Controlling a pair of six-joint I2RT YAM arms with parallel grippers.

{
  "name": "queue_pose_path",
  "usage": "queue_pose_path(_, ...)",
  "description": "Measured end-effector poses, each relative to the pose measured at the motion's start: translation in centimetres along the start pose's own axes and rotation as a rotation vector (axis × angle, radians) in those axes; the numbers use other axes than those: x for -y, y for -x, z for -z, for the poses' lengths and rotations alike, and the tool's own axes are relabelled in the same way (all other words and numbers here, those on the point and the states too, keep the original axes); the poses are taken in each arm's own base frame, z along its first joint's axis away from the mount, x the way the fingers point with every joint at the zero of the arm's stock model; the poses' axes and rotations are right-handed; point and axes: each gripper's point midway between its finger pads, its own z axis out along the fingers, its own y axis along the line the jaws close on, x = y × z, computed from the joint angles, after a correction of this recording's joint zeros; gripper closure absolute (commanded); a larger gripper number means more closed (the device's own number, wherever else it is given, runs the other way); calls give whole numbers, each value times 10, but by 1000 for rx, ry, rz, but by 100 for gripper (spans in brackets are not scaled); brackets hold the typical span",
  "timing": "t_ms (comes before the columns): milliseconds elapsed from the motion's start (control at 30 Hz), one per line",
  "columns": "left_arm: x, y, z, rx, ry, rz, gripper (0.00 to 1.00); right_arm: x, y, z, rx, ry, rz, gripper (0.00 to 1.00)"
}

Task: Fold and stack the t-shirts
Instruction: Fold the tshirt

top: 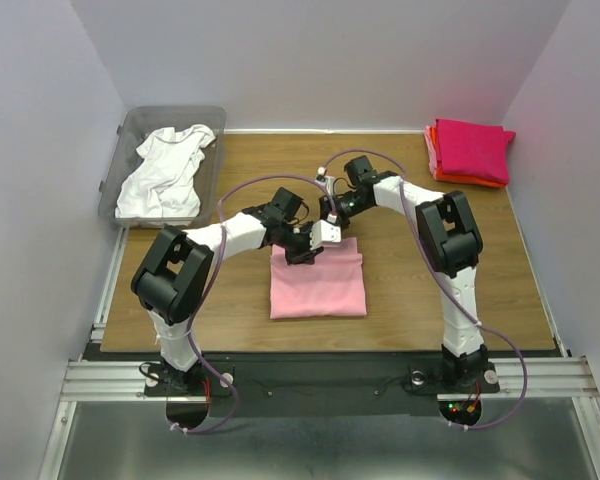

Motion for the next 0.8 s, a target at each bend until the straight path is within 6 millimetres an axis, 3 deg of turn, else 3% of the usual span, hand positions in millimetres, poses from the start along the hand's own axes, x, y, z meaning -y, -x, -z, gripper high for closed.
queue_pose_path(100,0,0,-1,-1,-1,-1,85,3,-12,-15,-29,14,-12,79)
queue_pose_path(200,0,0,-1,-2,1,-2,62,9,-33,-30,-73,26,-49,80)
queue_pose_path(233,-1,-1,-1,-3,2,-3,59,9,-37,-33,-81,36,-61,80)
queue_pose_path(500,-7,-1,-1,-15,34,-12,54,7,-39,-35,-82,64,-67,81)
queue_pose_path(633,-8,-2,-1,-22,38,-16,60,7,-39,-35,-82,64,-66,81)
queue_pose_path(800,-5,-5,-4,-33,25,-20,85,7,-39,-35,-82,63,-65,82)
